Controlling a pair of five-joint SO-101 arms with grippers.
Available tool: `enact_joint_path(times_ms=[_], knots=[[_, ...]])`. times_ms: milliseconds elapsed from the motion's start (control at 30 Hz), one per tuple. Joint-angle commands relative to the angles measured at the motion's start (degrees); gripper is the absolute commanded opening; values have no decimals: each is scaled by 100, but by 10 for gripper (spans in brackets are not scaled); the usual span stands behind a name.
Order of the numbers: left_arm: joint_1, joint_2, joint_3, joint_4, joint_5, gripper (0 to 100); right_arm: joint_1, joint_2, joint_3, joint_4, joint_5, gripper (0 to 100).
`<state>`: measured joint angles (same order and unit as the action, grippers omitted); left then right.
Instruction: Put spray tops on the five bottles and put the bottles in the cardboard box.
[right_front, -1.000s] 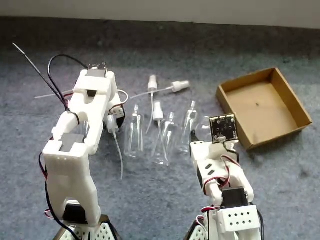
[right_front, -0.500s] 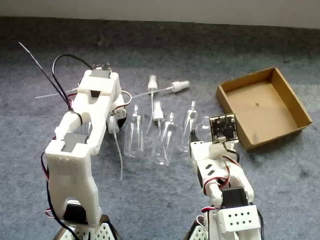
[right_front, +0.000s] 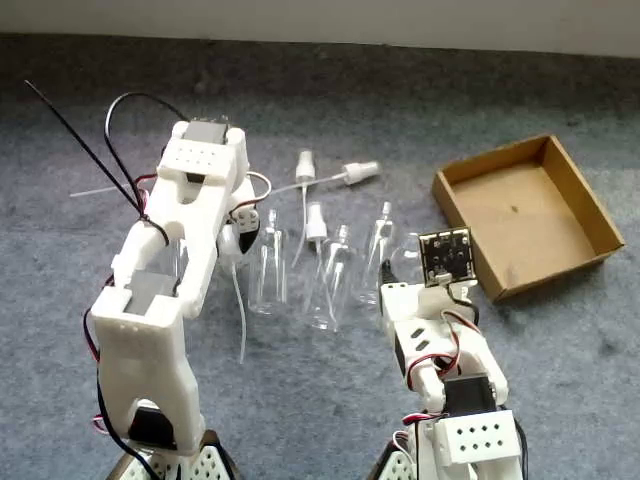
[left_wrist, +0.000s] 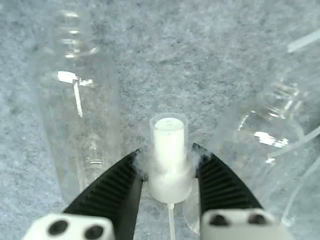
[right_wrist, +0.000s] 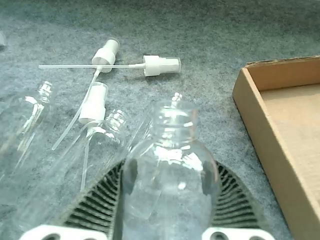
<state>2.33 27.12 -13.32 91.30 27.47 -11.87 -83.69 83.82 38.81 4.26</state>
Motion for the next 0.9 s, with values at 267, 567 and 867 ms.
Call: enact_joint_path(times_ms=[267,567,867], knots=[[207,-558,-1657,695,0,4,-31,-101,-66,-136,-70,115],[409,-2413,-1965,879,0,4,-31,-92,101,-1499,-70,115],[1349,-3943,-1982,853,0,4,-919,-101,708,-2686,-35,115]])
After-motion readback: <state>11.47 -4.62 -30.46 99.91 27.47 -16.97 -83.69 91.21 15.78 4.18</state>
